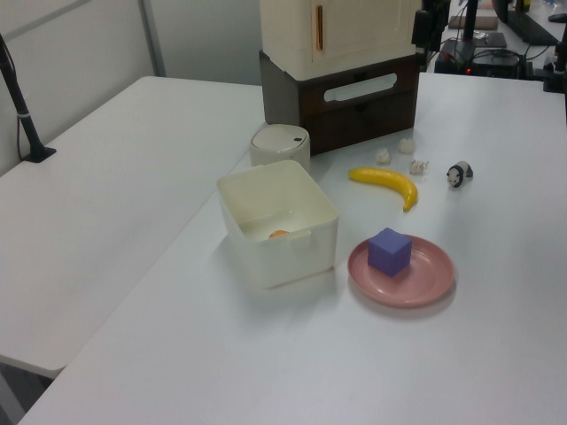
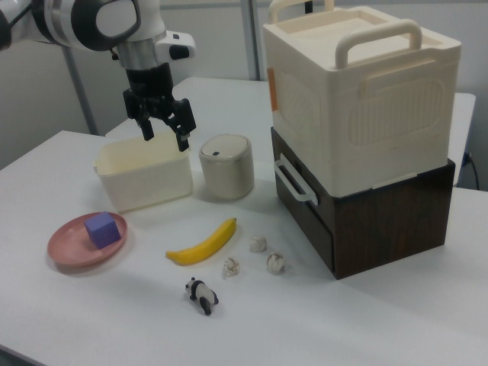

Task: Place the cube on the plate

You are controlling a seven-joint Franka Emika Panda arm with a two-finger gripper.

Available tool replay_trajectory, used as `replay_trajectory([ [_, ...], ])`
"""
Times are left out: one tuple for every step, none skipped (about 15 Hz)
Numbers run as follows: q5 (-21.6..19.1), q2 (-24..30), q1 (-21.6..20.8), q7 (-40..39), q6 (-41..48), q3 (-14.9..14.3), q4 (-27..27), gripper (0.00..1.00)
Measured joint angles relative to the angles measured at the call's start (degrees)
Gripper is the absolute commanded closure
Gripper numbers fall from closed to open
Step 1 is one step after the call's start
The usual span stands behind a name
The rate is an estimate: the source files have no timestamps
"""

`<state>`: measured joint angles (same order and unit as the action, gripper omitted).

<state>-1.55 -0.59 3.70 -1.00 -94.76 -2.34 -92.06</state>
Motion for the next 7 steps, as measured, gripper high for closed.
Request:
replay_trajectory([
  [0.0,-0.2,0.0,0.1,-0.6,0.0,0.0,0.00],
  [0.0,-0.3,0.0,0.4,-0.9,-0.1,0.0,0.00],
  [-0.1,-0.3,0.0,1.1,-0.9,-0.1,0.0,0.00],
  [-0.1,-0.3,0.0,1.8,-0.9,-0.1,0.0,0.00],
  [-0.2,-0.3,-0.1,2.2,-0.9,-0.1,0.0,0.00],
  [-0.2,-0.3,-0.1,2.4,-0.9,-0.1,0.0,0.00],
  [-0.2,-0.3,-0.2,2.5,-0.9,-0.1,0.0,0.00],
])
